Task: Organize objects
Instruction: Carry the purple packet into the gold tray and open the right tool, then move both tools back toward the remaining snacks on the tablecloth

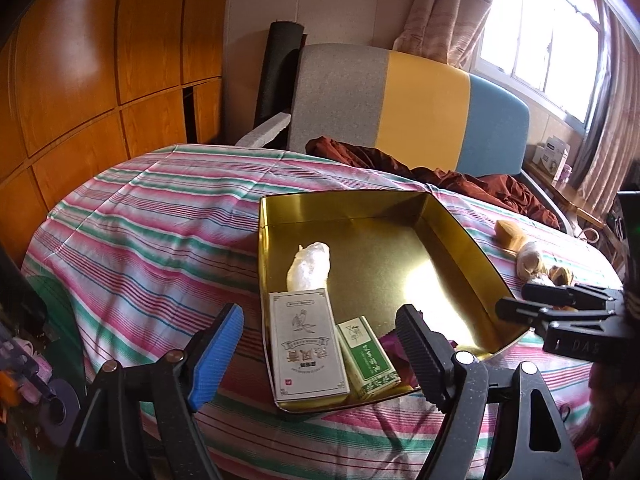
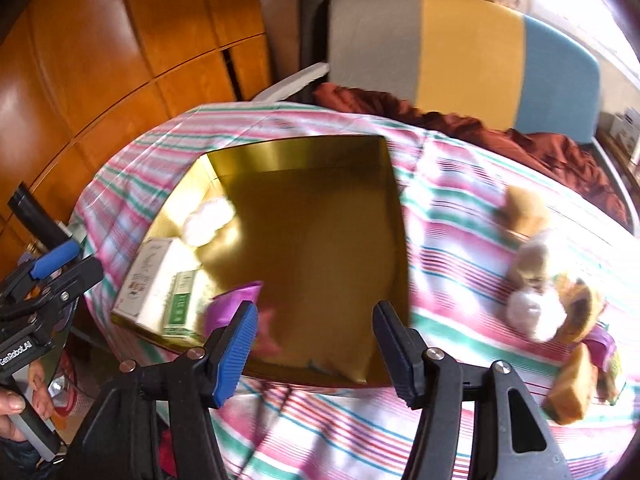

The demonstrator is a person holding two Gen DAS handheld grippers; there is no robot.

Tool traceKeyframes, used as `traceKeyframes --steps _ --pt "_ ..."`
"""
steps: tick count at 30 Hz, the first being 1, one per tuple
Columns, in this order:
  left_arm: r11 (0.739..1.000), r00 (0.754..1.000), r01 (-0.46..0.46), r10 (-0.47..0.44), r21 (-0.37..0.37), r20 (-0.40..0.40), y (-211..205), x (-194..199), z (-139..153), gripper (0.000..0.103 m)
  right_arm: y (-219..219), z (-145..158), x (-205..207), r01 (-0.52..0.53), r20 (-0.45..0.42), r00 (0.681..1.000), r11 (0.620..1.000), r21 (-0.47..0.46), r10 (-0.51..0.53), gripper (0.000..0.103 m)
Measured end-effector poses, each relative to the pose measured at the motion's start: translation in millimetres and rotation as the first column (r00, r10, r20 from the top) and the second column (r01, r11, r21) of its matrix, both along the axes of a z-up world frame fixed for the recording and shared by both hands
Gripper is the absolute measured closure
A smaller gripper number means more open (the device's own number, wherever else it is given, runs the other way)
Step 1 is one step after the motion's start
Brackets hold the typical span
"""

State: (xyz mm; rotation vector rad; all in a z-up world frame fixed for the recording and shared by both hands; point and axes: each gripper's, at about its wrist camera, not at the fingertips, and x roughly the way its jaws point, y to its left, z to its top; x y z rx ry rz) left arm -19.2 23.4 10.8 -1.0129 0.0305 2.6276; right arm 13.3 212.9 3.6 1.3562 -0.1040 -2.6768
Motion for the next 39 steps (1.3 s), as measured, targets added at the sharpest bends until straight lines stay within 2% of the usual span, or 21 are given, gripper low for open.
traceKeyframes --steps 5,7,8,13,15,17,22,24,26,29,34,39 --pt "0.999 0.999 0.046 -0.046 -0.012 -0.001 17 3 2 0.024 48 3 7 0.106 -0.001 0.994 0.994 0.009 -0.106 0.040" --pt "0.997 0.998 0.069 -0.069 -0.018 0.001 25 4 3 0.023 70 3 10 0.153 -0.002 0.988 0.988 0.017 -0.153 0.032" --pt "0.996 0.997 0.083 -0.082 -0.022 0.002 30 5 3 0.023 81 4 13 0.176 -0.004 0.984 0.984 0.021 -0.176 0.030" --pt "0.986 0.987 0.163 -0.163 -0.022 0.005 54 10 6 0.020 145 12 23 0.306 -0.026 0.952 0.951 0.041 -0.305 0.029" --pt "0.980 0.980 0.198 -0.198 -0.026 0.007 66 11 8 0.020 177 17 31 0.377 -0.043 0.926 0.926 0.027 -0.376 0.027" --pt "0.973 0.974 0.228 -0.228 -0.034 0.006 79 13 10 0.016 210 19 42 0.468 -0.058 0.882 0.884 0.006 -0.467 0.024" --pt "0.947 0.948 0.318 -0.318 -0.048 0.005 115 20 12 0.016 280 1 75 0.675 -0.052 0.733 0.735 -0.069 -0.678 0.024" --pt "0.929 0.930 0.366 -0.367 -0.055 0.007 133 24 13 0.016 301 -10 86 0.731 0.012 0.675 0.667 -0.142 -0.737 0.024" --pt "0.915 0.917 0.399 -0.399 -0.062 0.018 151 26 12 0.016 316 -13 97 0.759 0.037 0.631 0.607 -0.236 -0.774 0.024" --pt "0.885 0.888 0.460 -0.459 -0.067 0.033 182 31 9 0.016 325 -13 106 0.782 0.046 0.591 0.558 -0.279 -0.805 0.024" --pt "0.813 0.818 0.575 -0.571 -0.095 0.067 240 42 -2 0.016 329 -15 115 0.779 0.067 0.576 0.522 -0.346 -0.815 0.024" --pt "0.715 0.721 0.693 -0.685 -0.089 0.109 300 50 -18 0.016 330 -17 114 0.764 0.085 0.595 0.529 -0.370 -0.799 0.024"
